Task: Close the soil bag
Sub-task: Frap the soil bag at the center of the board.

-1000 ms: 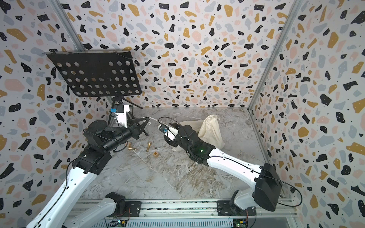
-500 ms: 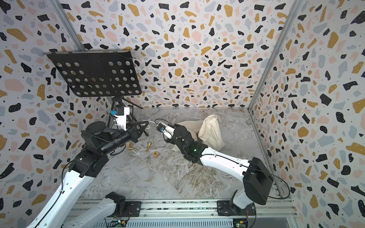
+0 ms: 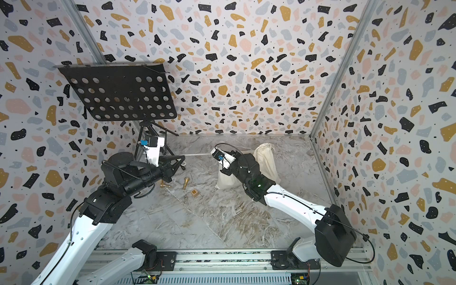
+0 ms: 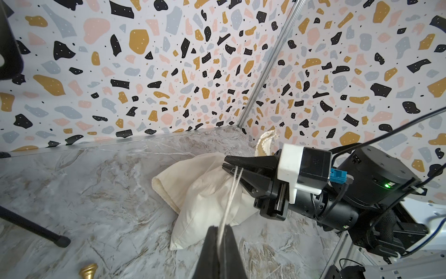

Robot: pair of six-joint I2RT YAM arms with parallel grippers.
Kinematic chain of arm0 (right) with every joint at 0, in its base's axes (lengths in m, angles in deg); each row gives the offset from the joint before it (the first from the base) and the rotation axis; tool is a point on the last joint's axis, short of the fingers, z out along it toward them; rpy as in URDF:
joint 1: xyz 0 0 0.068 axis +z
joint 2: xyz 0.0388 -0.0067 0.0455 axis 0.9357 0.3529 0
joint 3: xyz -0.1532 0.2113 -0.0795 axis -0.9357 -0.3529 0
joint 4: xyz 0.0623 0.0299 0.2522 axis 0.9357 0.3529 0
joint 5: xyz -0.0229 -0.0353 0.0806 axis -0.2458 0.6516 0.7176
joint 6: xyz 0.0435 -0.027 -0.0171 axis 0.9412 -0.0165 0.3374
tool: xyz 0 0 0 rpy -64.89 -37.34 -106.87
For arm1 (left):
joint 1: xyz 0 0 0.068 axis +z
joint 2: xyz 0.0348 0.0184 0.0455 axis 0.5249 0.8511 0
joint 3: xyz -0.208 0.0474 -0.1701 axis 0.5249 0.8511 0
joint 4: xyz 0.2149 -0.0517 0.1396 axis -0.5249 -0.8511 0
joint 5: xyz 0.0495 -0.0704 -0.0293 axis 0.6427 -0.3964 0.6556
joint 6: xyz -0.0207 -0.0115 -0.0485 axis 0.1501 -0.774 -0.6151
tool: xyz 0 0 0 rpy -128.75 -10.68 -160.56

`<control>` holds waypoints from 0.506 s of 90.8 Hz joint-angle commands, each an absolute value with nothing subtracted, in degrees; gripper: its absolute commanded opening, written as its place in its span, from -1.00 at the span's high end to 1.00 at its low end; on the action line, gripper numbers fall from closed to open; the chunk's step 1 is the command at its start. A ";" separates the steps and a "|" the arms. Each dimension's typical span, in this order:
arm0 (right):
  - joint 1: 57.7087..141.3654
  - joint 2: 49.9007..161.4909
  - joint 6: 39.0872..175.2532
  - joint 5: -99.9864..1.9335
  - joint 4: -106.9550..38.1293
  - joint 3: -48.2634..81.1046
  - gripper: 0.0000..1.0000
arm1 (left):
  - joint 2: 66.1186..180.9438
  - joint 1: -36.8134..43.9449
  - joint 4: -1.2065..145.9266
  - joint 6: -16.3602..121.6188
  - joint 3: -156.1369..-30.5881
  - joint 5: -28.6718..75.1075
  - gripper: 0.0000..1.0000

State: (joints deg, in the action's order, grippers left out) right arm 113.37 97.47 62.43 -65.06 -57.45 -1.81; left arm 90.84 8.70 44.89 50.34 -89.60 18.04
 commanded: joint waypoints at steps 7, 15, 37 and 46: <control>102.87 99.53 63.06 -82.27 -38.50 3.13 0.68 | 88.29 11.07 58.63 52.61 -107.09 25.80 1.00; 102.85 99.80 63.46 -81.30 -37.62 3.78 0.68 | 88.53 11.04 56.74 52.89 -108.91 25.27 1.00; 102.83 103.60 66.03 -82.33 -39.21 -3.92 0.59 | 85.33 11.07 57.45 51.57 -101.21 27.42 1.00; 102.91 103.72 67.53 -75.78 -38.10 -5.17 0.59 | 85.93 11.07 59.59 49.41 -95.85 25.83 1.00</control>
State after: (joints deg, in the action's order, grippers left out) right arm 111.57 100.60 64.81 -61.43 -53.84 0.03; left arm 93.75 8.73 39.78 51.30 -95.39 19.39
